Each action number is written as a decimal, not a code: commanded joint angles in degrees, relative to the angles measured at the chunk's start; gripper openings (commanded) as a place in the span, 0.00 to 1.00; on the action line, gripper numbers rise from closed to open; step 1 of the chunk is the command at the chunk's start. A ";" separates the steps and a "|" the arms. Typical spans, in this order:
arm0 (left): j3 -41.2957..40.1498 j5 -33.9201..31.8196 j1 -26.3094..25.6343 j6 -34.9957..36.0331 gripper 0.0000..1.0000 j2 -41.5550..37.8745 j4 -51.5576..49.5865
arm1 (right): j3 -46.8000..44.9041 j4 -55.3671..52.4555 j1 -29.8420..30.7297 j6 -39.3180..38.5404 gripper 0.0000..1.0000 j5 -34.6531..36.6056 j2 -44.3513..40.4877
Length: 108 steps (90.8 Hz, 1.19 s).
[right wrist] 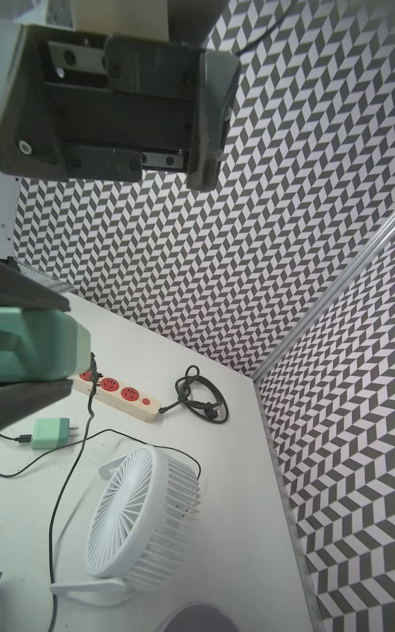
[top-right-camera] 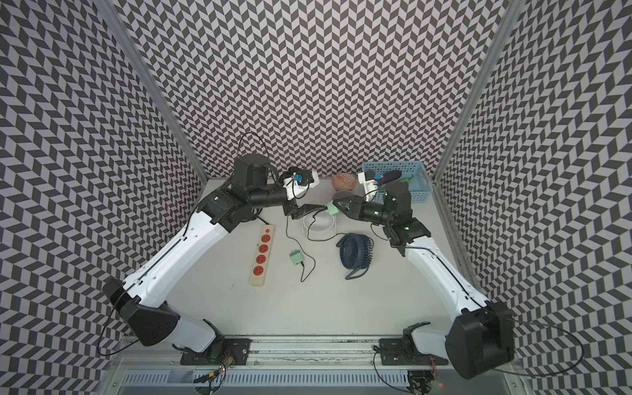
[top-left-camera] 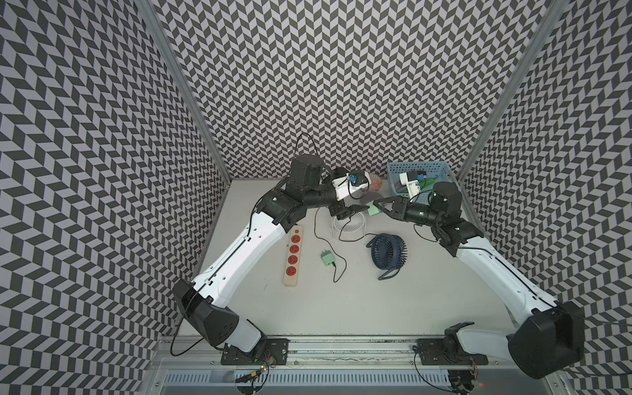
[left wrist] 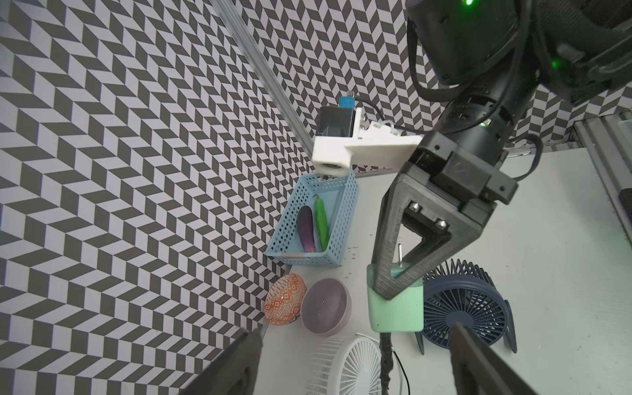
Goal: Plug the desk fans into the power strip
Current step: Pick up the plug from the center of the board.
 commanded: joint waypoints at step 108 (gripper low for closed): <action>8.59 16.32 -0.47 5.28 0.80 6.82 4.68 | -7.37 50.62 0.50 47.56 0.00 -1.55 -3.00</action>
